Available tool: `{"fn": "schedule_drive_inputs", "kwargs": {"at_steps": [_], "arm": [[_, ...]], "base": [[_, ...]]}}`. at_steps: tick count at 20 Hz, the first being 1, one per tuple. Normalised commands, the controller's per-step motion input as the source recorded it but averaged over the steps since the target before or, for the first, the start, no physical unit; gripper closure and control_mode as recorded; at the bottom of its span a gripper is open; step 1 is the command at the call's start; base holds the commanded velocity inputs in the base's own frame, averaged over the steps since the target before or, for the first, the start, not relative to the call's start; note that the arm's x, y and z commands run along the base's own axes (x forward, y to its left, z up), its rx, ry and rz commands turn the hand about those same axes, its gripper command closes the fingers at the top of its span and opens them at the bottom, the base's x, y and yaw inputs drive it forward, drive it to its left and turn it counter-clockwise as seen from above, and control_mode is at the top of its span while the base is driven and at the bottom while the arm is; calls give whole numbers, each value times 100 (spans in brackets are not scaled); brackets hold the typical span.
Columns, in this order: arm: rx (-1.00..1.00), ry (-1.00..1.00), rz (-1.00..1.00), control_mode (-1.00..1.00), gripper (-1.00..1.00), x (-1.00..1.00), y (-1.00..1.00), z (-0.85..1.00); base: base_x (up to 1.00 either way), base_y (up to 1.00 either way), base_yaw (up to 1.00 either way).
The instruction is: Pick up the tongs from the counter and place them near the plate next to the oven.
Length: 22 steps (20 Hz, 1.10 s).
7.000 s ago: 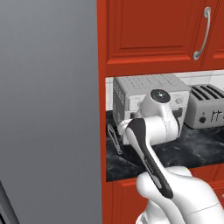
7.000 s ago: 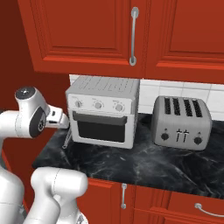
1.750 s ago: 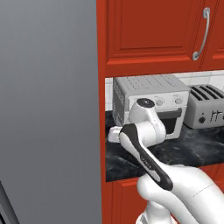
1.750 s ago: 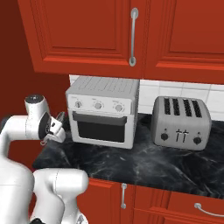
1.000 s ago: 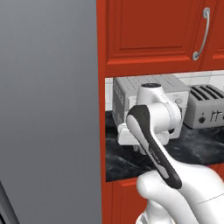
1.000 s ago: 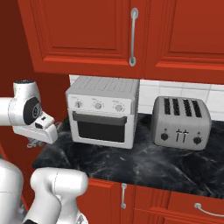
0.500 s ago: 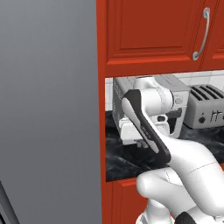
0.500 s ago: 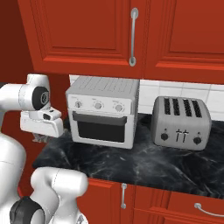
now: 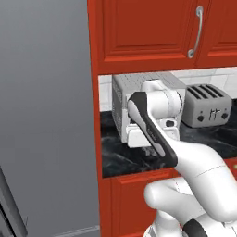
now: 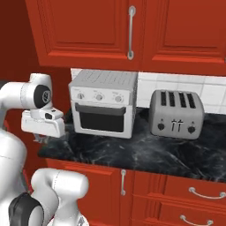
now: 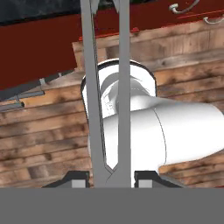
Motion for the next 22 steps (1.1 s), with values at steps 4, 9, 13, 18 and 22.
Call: {"fn": "schedule_drive_inputs", "kwargs": {"at_steps": [4, 9, 13, 18, 22], "arm": [[0, 0, 0, 100, 100, 0, 0, 0], [0, 0, 0, 100, 100, 0, 0, 0], [0, 0, 0, 100, 100, 0, 0, 0], [0, 0, 0, 100, 100, 0, 0, 0], [0, 0, 0, 100, 100, 0, 0, 0]], "base": [[-98, -53, -15], [-69, -46, -23], [-38, -43, -27], [-5, -44, -35], [0, -63, -38]]}}
